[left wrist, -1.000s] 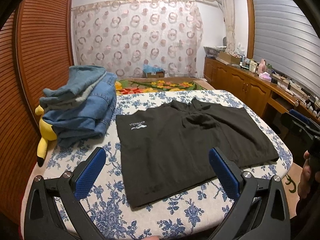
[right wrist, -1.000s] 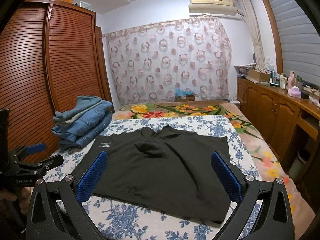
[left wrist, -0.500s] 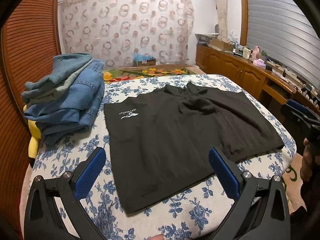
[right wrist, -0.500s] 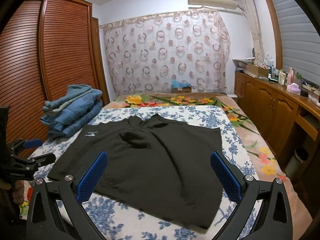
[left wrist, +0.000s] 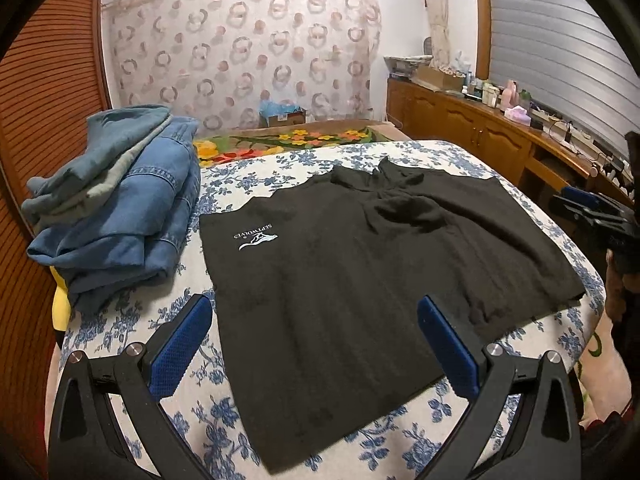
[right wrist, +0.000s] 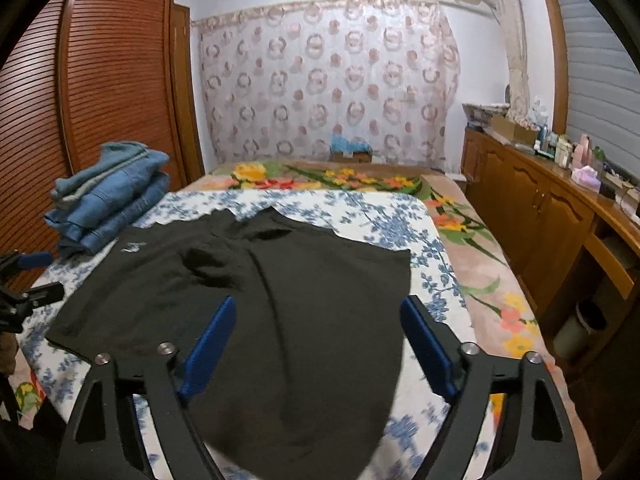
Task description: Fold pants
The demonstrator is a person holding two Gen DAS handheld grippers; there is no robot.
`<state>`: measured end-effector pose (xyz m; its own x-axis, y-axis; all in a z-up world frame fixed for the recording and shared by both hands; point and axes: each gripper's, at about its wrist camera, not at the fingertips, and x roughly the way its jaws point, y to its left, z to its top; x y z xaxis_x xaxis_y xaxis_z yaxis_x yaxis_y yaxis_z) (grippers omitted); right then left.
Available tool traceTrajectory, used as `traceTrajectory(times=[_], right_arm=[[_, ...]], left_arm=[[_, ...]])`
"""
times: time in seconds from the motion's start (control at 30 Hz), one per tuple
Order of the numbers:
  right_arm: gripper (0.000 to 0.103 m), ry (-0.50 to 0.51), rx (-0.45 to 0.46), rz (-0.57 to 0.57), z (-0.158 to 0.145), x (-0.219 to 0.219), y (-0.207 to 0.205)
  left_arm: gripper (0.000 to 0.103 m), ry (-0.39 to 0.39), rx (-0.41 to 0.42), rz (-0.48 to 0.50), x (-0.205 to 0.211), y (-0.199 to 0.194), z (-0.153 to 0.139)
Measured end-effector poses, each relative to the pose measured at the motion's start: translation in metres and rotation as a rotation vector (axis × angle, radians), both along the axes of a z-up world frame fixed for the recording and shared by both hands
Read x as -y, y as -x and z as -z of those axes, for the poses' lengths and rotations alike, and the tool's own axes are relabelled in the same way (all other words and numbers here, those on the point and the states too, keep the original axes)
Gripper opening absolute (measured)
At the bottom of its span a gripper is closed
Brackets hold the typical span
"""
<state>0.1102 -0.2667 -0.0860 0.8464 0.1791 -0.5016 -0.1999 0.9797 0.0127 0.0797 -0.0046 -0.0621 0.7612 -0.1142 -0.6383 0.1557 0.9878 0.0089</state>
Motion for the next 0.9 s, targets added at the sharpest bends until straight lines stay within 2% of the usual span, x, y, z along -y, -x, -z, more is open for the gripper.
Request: traceTrajectory(times=[0.2, 0.27, 0.43, 0.47, 0.5, 0.73, 0.77, 0.87, 0.9], right_arm=[[0.068, 0.007, -0.066, 0.033, -0.007, 0.02, -0.036], [0.059, 0.011, -0.094, 0.039, -0.007, 0.024, -0.048], [0.05, -0.015, -0.191, 0.048, -0.006, 0.033, -0.079], [0.042, -0.025, -0.216, 0.058, -0.005, 0.035, -0.087], [0.039, -0.032, -0.236, 0.059, -0.006, 0.037, -0.093], [0.03, -0.052, -0.288, 0.071, -0.018, 0.034, -0.113], [0.021, -0.044, -0.288, 0.071, -0.02, 0.032, -0.113], [0.006, -0.017, -0.28, 0.063, -0.022, 0.03, -0.11], [0.004, -0.017, -0.281, 0.058, -0.023, 0.031, -0.107]], left_arm=[[0.103, -0.003, -0.031, -0.01, -0.005, -0.013, 0.008], [0.103, -0.001, -0.044, -0.01, -0.006, -0.017, 0.012], [0.103, 0.005, -0.076, -0.003, -0.006, -0.022, 0.021], [0.103, 0.006, -0.082, -0.001, -0.006, -0.022, 0.022], [0.103, 0.007, -0.089, 0.0, -0.006, -0.022, 0.024], [0.103, 0.009, -0.113, -0.006, -0.009, -0.022, 0.031], [0.103, 0.008, -0.117, -0.008, -0.01, -0.022, 0.032], [0.103, 0.014, -0.124, -0.015, -0.013, -0.022, 0.035], [0.103, 0.017, -0.126, -0.016, -0.015, -0.021, 0.035]])
